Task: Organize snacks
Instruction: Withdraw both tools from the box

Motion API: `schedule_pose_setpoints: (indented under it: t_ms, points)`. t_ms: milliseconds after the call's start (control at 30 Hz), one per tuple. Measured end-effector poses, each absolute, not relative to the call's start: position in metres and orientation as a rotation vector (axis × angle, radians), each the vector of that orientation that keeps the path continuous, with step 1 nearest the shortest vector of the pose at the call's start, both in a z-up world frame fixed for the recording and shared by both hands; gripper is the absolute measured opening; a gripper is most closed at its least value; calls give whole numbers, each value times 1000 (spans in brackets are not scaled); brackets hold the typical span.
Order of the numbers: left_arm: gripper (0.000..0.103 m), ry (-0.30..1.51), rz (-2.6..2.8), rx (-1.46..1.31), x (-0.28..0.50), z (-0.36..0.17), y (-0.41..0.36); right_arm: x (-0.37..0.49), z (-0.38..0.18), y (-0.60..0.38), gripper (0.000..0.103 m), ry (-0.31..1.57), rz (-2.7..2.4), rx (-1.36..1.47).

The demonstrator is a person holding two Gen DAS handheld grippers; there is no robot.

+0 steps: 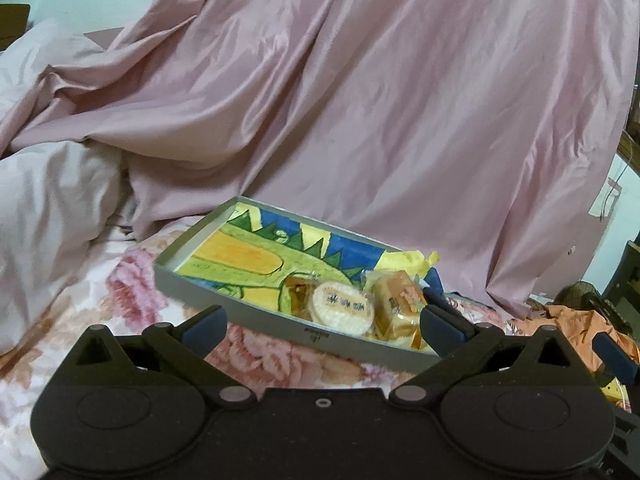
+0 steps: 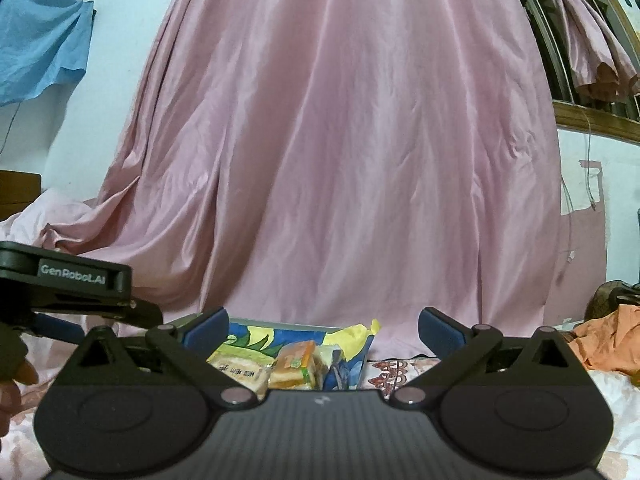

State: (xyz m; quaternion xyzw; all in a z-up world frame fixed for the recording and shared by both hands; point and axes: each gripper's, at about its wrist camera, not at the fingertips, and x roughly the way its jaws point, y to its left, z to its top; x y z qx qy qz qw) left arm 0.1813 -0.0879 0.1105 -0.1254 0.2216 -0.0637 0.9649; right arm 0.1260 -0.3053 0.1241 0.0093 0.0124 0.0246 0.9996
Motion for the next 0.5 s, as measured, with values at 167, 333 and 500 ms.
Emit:
schedule_pose_setpoints:
  t_ms: [167, 333, 500]
  points:
    - [102, 448, -112, -242, 155, 106, -80, 104, 123, -305, 103, 38, 56, 12]
    - [102, 457, -79, -229, 126, 94, -71, 85, 118, -304, 103, 70, 70, 5]
    - [102, 487, -47, -227, 103, 78, -61, 70, 111, -302, 103, 110, 84, -12]
